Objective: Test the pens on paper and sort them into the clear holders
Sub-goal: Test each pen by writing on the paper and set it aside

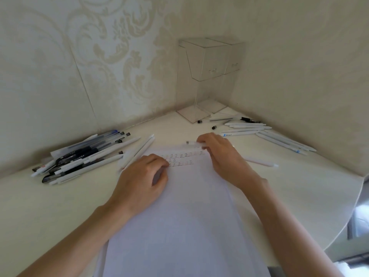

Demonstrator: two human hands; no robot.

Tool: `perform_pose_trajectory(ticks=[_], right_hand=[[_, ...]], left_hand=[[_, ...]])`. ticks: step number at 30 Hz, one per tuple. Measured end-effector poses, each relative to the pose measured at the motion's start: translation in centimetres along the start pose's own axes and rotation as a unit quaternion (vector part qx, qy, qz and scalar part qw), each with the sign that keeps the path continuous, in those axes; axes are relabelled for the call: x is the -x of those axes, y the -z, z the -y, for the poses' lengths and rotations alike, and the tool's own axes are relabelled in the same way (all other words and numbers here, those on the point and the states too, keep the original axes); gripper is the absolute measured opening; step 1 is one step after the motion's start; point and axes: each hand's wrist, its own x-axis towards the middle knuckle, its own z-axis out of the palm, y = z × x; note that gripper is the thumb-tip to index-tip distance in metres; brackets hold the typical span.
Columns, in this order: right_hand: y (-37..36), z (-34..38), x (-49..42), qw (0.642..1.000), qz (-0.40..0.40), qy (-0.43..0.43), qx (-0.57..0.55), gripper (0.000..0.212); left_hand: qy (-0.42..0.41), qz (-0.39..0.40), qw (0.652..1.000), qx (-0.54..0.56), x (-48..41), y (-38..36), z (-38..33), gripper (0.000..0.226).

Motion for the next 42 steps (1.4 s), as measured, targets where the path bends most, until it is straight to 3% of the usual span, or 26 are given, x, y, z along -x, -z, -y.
perform_pose_trajectory(ticks=[3, 6, 13, 17, 19, 21, 24, 26, 29, 35, 42], right_hand=[[0.2, -0.3, -0.1, 0.996, -0.074, -0.043, 0.007, 0.02], [0.4, -0.1, -0.1, 0.989, -0.124, -0.082, 0.005, 0.052], [-0.5, 0.1, -0.2, 0.984, -0.171, -0.047, -0.005, 0.048], [0.1, 0.2, -0.4, 0.974, -0.215, 0.003, -0.073, 0.038], [0.5, 0.7, -0.2, 0.951, -0.247, -0.034, -0.184, 0.029], [0.7, 1.0, 0.0, 0.915, -0.236, -0.101, -0.312, 0.035], [1.0, 1.4, -0.2, 0.872, -0.17, -0.207, -0.409, 0.056], [0.8, 1.9, -0.4, 0.854, -0.112, -0.247, -0.444, 0.055], [-0.3, 2.4, -0.6, 0.879, -0.057, -0.251, -0.401, 0.025], [-1.0, 2.0, -0.8, 0.913, -0.085, -0.271, -0.291, 0.032], [-1.4, 1.8, -0.8, 0.929, -0.092, -0.24, -0.268, 0.029]], left_hand=[[-0.112, 0.132, 0.985, 0.022, 0.1, 0.1, 0.0, 0.045], [-0.156, 0.216, 0.964, -0.004, 0.2, -0.2, 0.0, 0.058], [-0.158, 0.202, 0.966, -0.017, 0.3, -0.2, 0.0, 0.053], [-0.157, 0.204, 0.966, -0.015, 0.2, -0.2, -0.1, 0.054], [-0.157, 0.202, 0.967, -0.014, 0.2, -0.2, -0.2, 0.055], [-0.157, 0.2, 0.967, -0.015, 0.3, -0.1, -0.4, 0.054], [-0.154, 0.183, 0.97, -0.037, 0.4, 0.0, -0.9, 0.049], [-0.151, 0.167, 0.973, -0.054, 0.6, -0.2, -1.6, 0.044], [-0.151, 0.166, 0.972, -0.063, 0.7, -0.5, -2.4, 0.041], [-0.135, 0.188, 0.971, -0.054, 0.8, -0.6, -2.3, 0.05], [-0.128, 0.202, 0.967, -0.089, 0.9, -1.0, -2.4, 0.051]])
